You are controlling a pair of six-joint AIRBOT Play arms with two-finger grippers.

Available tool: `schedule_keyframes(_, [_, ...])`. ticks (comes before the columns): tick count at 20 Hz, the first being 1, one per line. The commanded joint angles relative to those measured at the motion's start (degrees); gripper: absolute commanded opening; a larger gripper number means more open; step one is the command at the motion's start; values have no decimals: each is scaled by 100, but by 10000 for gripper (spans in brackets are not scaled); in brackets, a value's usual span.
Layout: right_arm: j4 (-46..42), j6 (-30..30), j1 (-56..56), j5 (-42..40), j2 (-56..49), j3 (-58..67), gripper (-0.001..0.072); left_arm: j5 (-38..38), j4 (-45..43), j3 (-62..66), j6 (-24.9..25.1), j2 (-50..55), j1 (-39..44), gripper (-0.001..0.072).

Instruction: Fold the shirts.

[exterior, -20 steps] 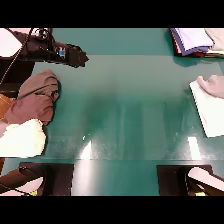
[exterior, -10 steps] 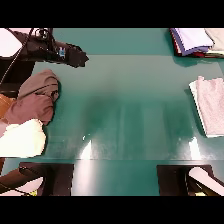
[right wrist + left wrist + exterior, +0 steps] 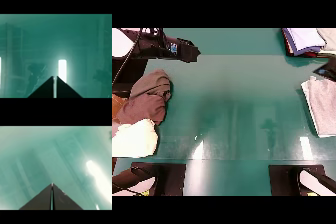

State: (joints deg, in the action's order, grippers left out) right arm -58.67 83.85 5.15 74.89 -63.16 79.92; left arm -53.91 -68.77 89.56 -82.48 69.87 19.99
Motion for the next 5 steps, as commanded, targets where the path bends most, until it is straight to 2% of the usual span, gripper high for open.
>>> schedule_keyframes(1, [9, -186, -1029, -293, 4, 201, 14, 254, 2, 4, -2, 0, 2, 21])
schedule_keyframes(5, [17, -186, -1233, -271, 4, 199, 14, 251, 2, 4, -2, 0, 2, 21])
